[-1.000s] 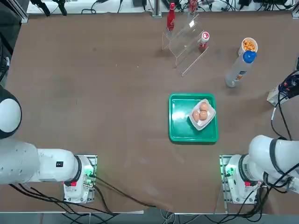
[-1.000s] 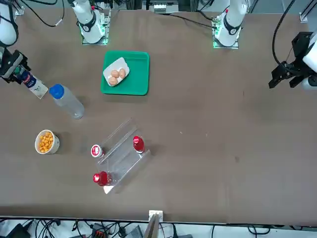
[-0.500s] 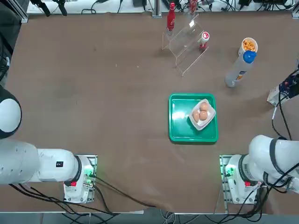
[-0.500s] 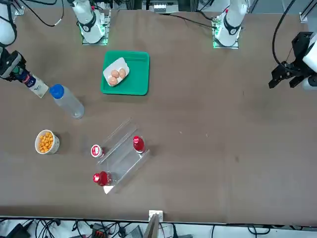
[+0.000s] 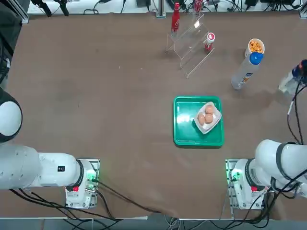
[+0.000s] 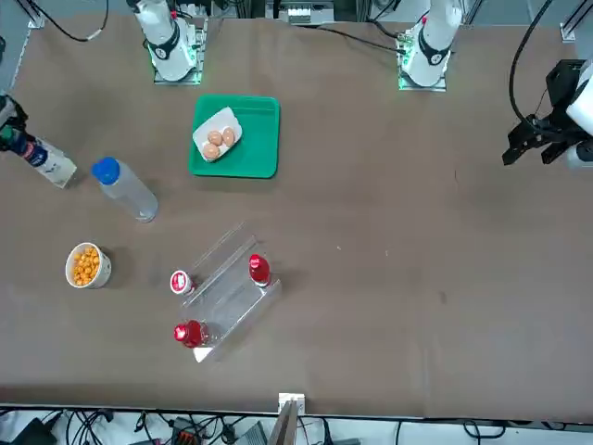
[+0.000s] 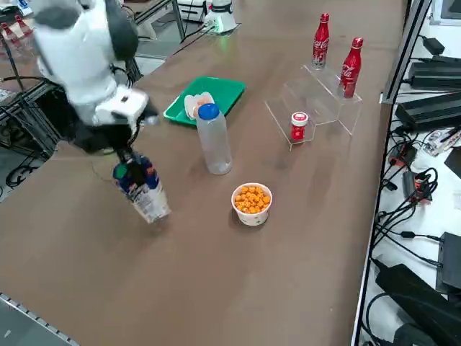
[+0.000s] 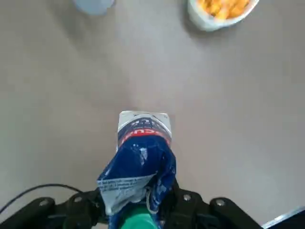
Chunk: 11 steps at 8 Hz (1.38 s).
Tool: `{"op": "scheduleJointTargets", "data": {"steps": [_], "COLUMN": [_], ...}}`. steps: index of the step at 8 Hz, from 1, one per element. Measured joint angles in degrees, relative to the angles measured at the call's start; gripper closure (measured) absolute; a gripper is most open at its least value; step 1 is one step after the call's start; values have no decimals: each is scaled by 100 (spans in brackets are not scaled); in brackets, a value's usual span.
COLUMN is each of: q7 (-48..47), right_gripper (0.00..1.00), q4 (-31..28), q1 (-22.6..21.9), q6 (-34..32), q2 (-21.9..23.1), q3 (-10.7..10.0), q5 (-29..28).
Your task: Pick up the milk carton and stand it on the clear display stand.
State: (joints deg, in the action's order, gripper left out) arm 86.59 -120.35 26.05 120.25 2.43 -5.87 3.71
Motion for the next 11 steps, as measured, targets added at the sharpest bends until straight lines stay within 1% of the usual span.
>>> {"op": "scheduleJointTargets", "data": {"steps": [1, 3, 4, 5, 7, 8, 9, 11], "q7": [-514, -1542, -2087, -2693, -3996, -4566, -5019, -5804], "right_gripper": [65, 65, 65, 65, 65, 65, 65, 65], "q4": [473, 1238, 1588, 1933, 2492, 2777, 3127, 3780], "q1": [-412, -1238, -1664, -2133, -3178, -3602, -3918, -4366], "q6": [-356, -776, -1048, -1327, -1470, -1468, -1468, -1470], "q2": [0, -36, -107, -271, -831, -1151, -1485, -2088], "q3": [30, 68, 78, 87, 104, 111, 109, 105], "q5": [-5, -13, -25, -98, -277, -328, -444, -580]}}
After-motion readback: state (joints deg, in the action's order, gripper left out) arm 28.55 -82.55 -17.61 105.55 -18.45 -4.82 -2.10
